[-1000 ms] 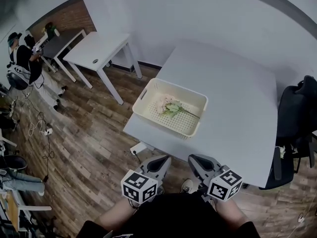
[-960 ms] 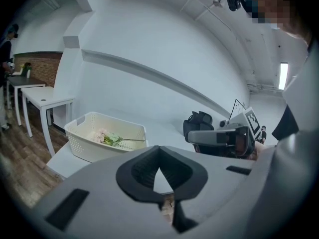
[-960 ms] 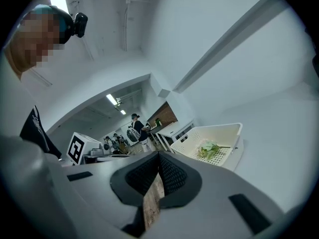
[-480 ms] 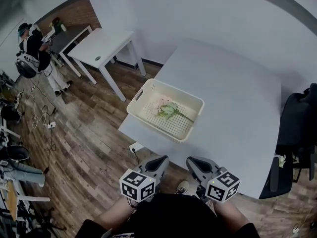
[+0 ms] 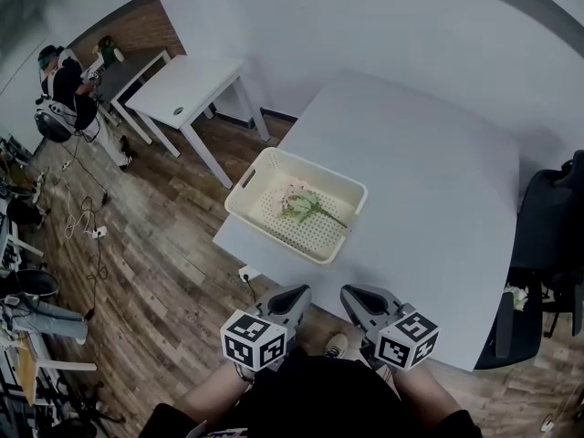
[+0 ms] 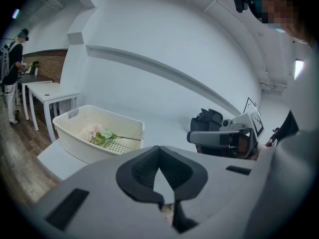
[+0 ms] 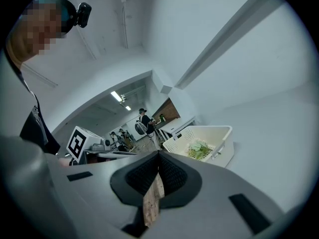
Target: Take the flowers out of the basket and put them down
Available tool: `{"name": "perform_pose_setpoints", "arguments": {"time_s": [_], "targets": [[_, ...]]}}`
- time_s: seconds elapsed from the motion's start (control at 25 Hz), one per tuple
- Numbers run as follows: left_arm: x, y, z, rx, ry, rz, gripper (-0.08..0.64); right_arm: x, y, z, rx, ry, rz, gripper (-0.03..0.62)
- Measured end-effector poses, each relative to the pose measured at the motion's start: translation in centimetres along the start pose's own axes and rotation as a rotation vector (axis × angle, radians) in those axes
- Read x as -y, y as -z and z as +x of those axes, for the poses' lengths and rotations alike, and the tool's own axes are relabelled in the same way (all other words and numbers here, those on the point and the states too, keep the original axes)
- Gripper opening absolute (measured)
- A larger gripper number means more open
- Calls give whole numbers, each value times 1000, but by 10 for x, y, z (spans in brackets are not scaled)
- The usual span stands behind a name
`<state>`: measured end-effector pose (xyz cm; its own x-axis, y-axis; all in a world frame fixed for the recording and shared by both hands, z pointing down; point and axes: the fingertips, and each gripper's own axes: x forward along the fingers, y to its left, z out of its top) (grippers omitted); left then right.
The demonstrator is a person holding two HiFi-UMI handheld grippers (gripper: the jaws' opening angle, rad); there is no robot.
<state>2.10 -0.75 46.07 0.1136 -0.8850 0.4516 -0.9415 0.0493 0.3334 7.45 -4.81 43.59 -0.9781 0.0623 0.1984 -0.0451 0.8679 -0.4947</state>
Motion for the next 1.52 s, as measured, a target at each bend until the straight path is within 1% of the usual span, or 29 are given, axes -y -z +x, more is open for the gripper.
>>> {"name": "perform_pose_setpoints", "arguments": {"time_s": [0.24,0.44,0.6,0.8,1.0,1.12,1.32,1.52], "targets": [[0,-1,3,-11,8,12,6,3,-3,4,6,18,-24,23],[-6,-5,3,-15,31,24,6,2,-7,12,10,46,-44,23],[-22,-11,4,-13,59,23,6,3,-10,27,6,82,-55,23],[-54,-24,8,-25,110,30,6,8,-18,61,-4,139,-57,23],[-100,-43,9,-45,160,45,6,13,-34,109,-13,215,-85,23],[-126,-51,14,-61,200,55,7,19,-39,137,-38,277,-133,23],[-153,-56,23,-98,289,77,6,36,-39,167,-113,417,-225,23],[-176,-62,40,-137,368,97,6,59,-36,193,-210,531,-303,23]]}}
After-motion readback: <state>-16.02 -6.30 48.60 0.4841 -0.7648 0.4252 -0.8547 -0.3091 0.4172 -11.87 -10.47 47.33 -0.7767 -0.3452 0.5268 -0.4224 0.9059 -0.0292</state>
